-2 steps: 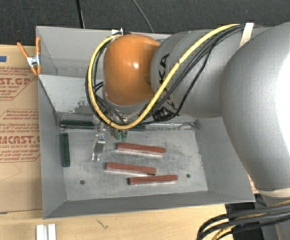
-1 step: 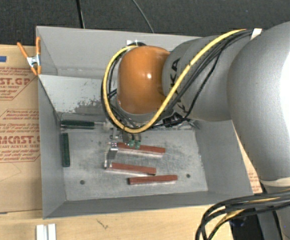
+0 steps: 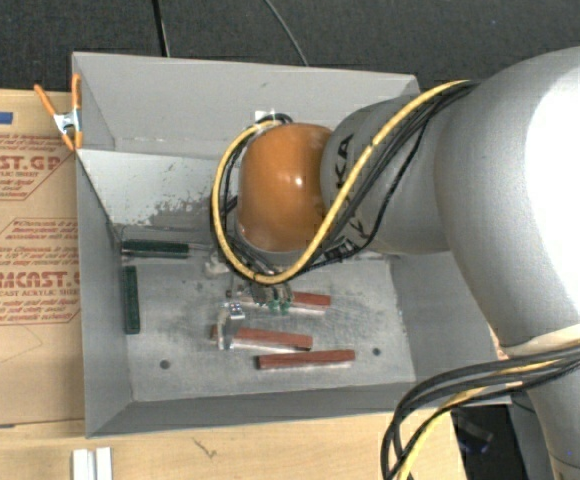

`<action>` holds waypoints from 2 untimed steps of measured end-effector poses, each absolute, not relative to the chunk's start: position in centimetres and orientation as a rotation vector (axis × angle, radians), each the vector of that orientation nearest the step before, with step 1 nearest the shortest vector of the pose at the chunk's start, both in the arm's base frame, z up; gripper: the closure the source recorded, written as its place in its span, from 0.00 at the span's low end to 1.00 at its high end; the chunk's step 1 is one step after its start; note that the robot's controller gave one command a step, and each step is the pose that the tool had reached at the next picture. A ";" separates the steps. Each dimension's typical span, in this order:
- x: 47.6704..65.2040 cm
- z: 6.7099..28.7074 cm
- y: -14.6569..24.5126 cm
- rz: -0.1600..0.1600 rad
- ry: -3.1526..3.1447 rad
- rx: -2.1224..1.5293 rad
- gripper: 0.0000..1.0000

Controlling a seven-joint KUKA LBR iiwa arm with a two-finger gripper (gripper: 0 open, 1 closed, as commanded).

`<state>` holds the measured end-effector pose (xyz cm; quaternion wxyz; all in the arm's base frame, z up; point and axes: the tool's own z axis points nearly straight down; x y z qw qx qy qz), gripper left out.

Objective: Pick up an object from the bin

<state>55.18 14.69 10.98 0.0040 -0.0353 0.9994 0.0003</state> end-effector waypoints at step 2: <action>56.0 7.6 13.5 0.010 3.116 -0.168 1.00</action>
Offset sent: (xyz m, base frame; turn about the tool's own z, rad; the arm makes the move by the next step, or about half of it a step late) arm 0.0000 0.0000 0.0000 0.0000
